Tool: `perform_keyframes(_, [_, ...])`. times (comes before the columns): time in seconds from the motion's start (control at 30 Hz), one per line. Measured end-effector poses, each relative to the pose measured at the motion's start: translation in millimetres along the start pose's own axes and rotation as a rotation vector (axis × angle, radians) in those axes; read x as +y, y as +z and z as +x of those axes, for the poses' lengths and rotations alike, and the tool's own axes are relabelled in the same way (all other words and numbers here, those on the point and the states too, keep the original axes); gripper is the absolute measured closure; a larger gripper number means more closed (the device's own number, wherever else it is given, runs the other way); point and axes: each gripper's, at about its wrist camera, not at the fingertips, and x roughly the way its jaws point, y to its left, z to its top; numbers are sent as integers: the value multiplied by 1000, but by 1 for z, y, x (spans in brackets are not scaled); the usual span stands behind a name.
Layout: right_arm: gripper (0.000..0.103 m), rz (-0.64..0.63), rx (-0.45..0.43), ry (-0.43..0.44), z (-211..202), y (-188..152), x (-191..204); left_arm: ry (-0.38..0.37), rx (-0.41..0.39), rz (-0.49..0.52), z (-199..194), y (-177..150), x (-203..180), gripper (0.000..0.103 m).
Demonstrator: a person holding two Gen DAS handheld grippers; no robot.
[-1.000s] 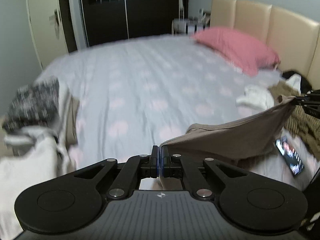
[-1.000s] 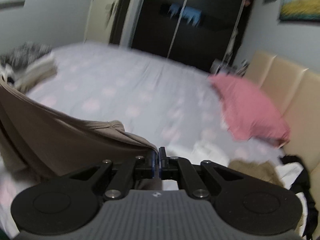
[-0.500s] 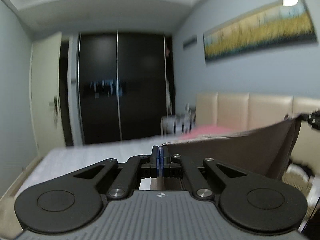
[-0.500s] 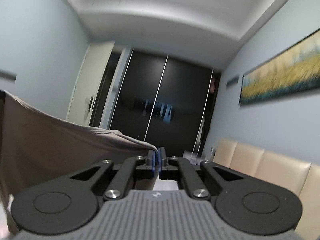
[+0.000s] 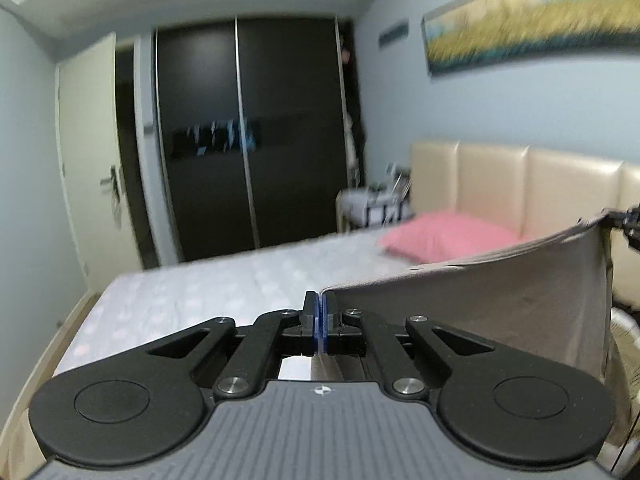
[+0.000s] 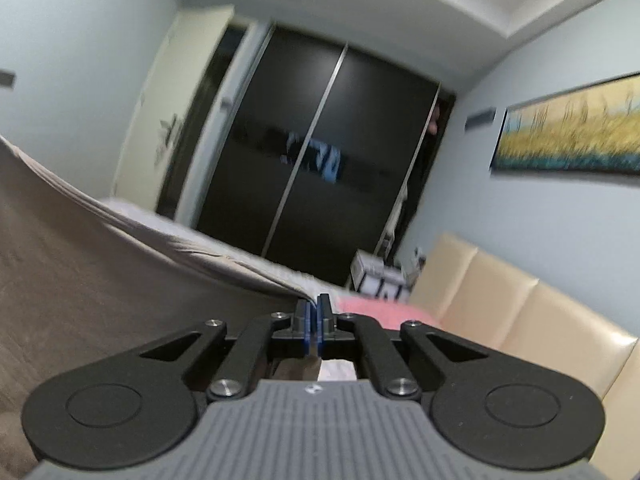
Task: Fold clothes
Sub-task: 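Lift the taupe garment high with both grippers to spread it out, then lower the taupe top flat onto the bed with both grippers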
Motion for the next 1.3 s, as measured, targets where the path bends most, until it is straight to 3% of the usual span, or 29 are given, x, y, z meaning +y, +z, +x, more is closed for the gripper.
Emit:
perform_keyframes(0.07, [100, 0, 12, -32, 25, -1, 5, 23, 30, 3, 25, 0, -2, 103])
perform_keyframes(0.13, [100, 8, -24, -79, 38, 6, 3, 50, 8, -8, 37, 5, -2, 103])
perform_keyframes(0.33, [100, 59, -251, -203, 25, 47, -15, 121, -241, -45, 19, 39, 1, 103])
perform_keyframes(0.43, [100, 11, -236, -160, 16, 44, -13, 107, -271, -6, 10, 42, -10, 103])
perform_keyframes(0.6, [100, -63, -91, -40, 9, -12, -7, 64, -135, 56, 17, -5, -14, 103])
perform_keyframes(0.77, [100, -178, 111, 142, 3, -101, 28, 12, 68, 134, 24, -92, -20, 103])
perform_keyframes(1.03, [100, -298, 437, 424, 5, -231, 81, -96, 392, 163, 41, -237, -34, 103])
perform_keyframes(1.13, [100, -361, 500, 489, 0, -258, 97, -151, 485, 173, 38, -268, -34, 103])
perform_keyframes(1.2, [100, -400, 538, 530, -4, -274, 107, -176, 543, 237, 37, -288, -41, 103])
perform_keyframes(1.3, [100, -432, 551, 574, -7, -270, 110, -205, 597, 309, 32, -307, -49, 103])
